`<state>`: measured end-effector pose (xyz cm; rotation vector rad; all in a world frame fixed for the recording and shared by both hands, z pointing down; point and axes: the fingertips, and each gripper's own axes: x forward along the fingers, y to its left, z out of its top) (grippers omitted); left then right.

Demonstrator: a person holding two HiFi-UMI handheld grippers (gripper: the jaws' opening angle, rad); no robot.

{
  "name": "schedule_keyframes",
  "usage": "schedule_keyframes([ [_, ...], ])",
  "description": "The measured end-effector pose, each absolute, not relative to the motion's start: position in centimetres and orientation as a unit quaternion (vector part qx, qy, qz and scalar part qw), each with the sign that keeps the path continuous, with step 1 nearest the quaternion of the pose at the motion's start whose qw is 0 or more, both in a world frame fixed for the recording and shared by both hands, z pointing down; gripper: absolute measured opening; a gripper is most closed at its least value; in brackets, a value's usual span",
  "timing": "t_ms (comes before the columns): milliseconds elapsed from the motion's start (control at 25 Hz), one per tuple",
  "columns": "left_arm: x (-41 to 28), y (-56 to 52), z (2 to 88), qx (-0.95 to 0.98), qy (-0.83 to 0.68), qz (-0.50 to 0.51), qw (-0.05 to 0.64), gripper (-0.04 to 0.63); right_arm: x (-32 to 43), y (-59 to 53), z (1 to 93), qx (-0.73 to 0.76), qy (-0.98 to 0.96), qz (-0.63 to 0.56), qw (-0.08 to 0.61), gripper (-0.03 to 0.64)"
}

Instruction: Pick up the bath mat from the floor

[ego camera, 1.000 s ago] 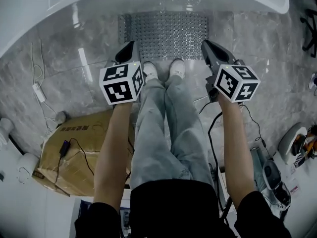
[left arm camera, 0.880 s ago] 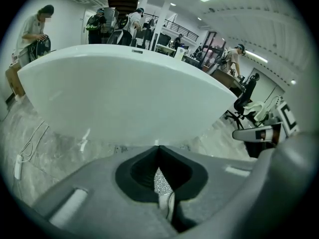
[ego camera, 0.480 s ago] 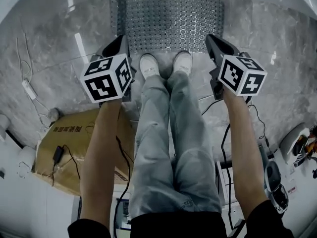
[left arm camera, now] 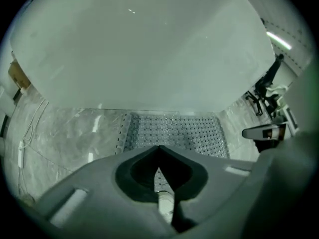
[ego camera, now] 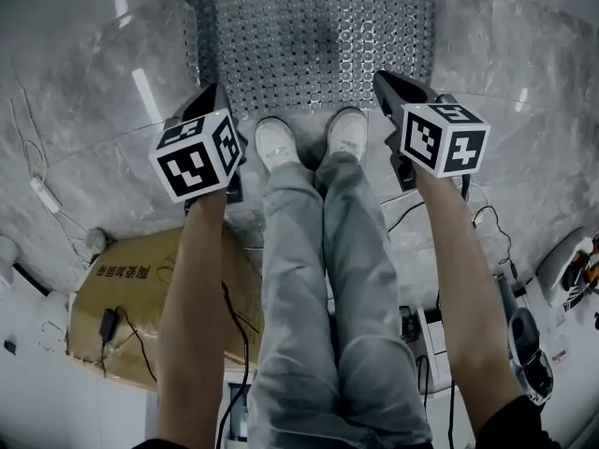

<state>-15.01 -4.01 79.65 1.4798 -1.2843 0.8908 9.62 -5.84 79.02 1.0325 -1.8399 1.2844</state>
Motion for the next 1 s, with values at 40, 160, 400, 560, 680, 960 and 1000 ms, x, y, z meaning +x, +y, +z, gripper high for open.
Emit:
schedule_keyframes([
  [40,-14.9,-3.9,80.6,0.608,-0.521,0.373,0.469,0.000,9.7,-5.6,80.0,0.394,-0.700,0.493,0.333,0.006],
  [160,-14.3,-3.3,83.2,0.606,-0.515,0.373,0.478,0.000,10.2,-5.2,83.0,0.393,-0.693,0.499,0.340,0.006],
  [400,-13.1,-2.6,88.2,0.589,-0.516,0.372,0.499,0.018,10.7,-4.4,88.3,0.365,-0.694,0.486,0.386,0.006],
  [560,-13.4,-2.0,90.2,0.580,-0.491,0.374,0.532,0.146,12.4,-3.5,89.7,0.353,-0.691,0.459,0.433,0.014],
  [680,-14.8,-2.5,91.0,0.578,-0.481,0.382,0.537,0.202,14.1,-3.7,90.7,0.347,-0.687,0.456,0.447,0.107],
  [960,-16.9,-1.8,93.4,0.598,-0.423,0.457,0.505,0.391,18.1,-4.8,94.2,0.332,-0.680,0.429,0.493,0.356],
  [1000,-17.7,-1.6,93.6,0.596,-0.419,0.471,0.498,0.397,18.7,-4.5,94.9,0.334,-0.672,0.442,0.492,0.357],
])
